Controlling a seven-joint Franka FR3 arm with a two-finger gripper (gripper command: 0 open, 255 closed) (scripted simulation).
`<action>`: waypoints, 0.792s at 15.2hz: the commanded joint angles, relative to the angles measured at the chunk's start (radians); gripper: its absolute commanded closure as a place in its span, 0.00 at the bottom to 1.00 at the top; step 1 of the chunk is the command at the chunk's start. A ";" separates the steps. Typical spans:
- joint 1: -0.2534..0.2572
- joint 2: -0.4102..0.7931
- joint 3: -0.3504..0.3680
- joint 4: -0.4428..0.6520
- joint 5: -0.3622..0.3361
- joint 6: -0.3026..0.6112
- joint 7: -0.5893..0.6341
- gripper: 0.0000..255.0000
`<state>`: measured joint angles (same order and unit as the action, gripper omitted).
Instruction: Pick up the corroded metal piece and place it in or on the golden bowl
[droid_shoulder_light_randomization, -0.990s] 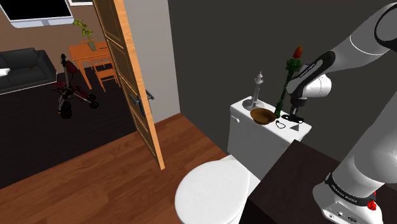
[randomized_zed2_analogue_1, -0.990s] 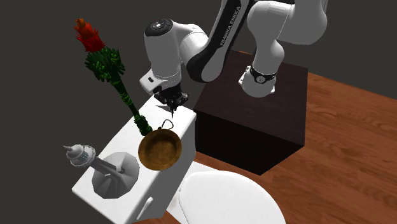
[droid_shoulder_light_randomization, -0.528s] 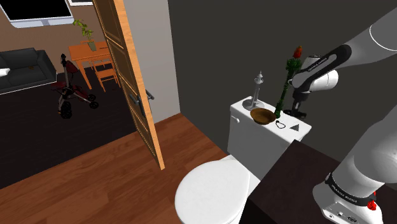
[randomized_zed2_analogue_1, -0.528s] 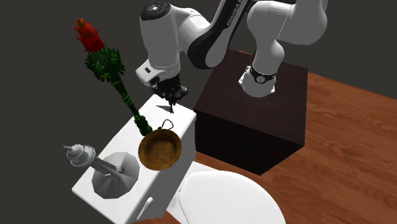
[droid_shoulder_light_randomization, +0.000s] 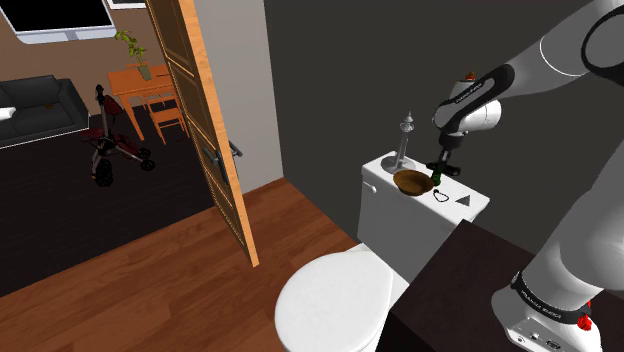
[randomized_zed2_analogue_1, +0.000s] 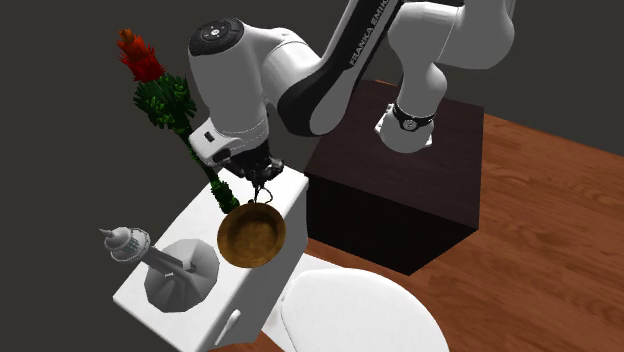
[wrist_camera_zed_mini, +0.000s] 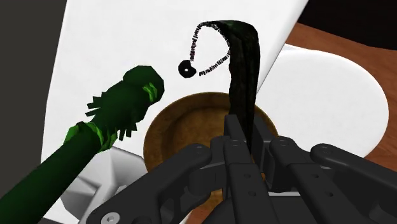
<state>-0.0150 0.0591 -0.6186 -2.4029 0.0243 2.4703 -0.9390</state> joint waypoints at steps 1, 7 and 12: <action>0.013 0.069 0.023 0.073 0.060 -0.017 -0.005 1.00; 0.018 0.234 0.086 0.278 0.162 -0.083 0.007 1.00; 0.001 0.285 0.108 0.270 0.203 -0.029 -0.020 1.00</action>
<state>-0.0109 0.3356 -0.5146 -2.1315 0.2194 2.4310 -0.9537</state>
